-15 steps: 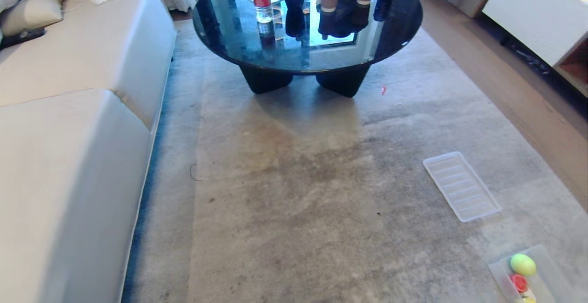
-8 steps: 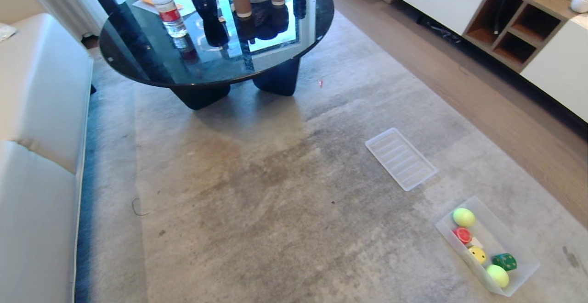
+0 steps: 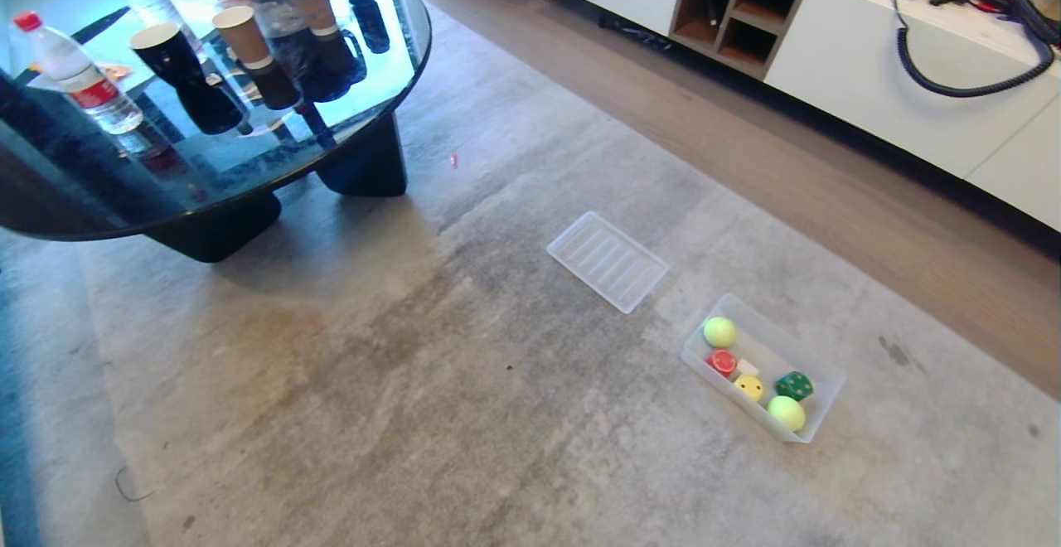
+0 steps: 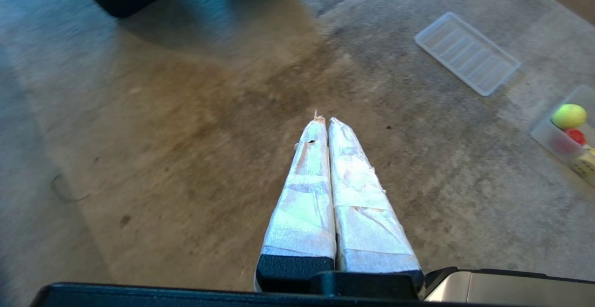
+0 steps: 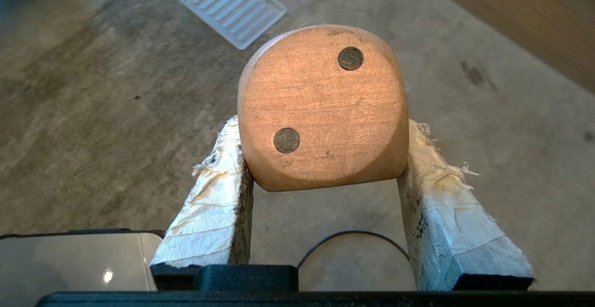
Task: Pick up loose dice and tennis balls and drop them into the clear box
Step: Put the toys in the box
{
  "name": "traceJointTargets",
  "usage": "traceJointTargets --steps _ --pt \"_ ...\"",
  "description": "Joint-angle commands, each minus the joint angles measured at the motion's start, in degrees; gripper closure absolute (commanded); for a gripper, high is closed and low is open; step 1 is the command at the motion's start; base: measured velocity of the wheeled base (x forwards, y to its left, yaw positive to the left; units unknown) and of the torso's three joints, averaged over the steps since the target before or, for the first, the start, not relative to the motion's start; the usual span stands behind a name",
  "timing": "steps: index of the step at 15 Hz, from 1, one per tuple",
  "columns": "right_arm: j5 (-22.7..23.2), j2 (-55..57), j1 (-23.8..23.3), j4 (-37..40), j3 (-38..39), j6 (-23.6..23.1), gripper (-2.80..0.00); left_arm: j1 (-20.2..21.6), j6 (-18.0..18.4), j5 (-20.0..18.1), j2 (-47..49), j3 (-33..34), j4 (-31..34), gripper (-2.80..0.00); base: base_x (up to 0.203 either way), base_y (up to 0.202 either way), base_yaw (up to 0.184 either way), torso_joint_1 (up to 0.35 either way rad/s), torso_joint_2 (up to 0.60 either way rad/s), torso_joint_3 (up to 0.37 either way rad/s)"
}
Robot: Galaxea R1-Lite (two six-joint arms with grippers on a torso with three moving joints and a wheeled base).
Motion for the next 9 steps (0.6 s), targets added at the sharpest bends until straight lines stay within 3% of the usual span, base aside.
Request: traceJointTargets --steps 1,6,9 --pt "0.0 0.0 0.0 0.0 0.0 0.0 0.0 0.0 0.0 0.0 0.0 0.0 0.0 0.0 0.001 0.009 -0.162 -0.002 0.0 0.002" --pt "0.0 0.0 0.0 0.0 0.0 0.0 0.0 0.0 0.0 0.0 0.0 0.0 0.1 0.0 0.003 0.01 -0.143 0.003 0.0 0.002" --pt "0.0 0.0 0.0 0.0 0.0 0.0 0.0 0.0 0.4 -0.2 0.0 0.0 0.0 0.0 0.0 0.002 -0.017 0.002 0.0 0.0"
